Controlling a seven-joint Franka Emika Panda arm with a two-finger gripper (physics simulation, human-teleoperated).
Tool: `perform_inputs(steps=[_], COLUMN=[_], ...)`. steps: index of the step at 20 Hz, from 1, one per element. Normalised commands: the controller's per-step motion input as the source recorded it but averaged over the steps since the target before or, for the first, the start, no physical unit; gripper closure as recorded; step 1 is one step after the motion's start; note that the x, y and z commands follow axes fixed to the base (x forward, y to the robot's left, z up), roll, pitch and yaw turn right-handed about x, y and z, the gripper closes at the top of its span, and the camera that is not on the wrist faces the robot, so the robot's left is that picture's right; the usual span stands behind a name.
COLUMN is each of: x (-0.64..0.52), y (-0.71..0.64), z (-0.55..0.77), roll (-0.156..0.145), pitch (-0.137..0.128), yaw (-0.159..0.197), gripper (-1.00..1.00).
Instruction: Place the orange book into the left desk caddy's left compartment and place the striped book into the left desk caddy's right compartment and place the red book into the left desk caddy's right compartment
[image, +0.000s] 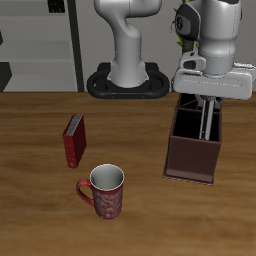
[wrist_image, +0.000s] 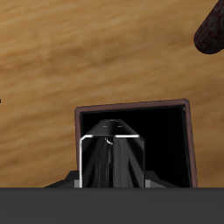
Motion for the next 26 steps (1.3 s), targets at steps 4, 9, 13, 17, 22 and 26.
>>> perform_inputs(steps=[4,9,13,17,22,26], x=[0.04,0.04,0.05,0.1,0.03,0.06], y=[0.04,0.03,0.02,0.02,0.04,0.05], z=[-0.1,-0.1,-0.1,-0.16,-0.09,-0.14], roll=[0.003,-0.001,0.0,-0.008,0.004,-0.001], pitch=[0.021,0.024,0.021,0.044,0.017,0.05], yaw=[-0.004,-0.006,0.0,-0.014,0.008,-0.013], gripper=[1.0,1.0,1.0,1.0,1.0,1.0])
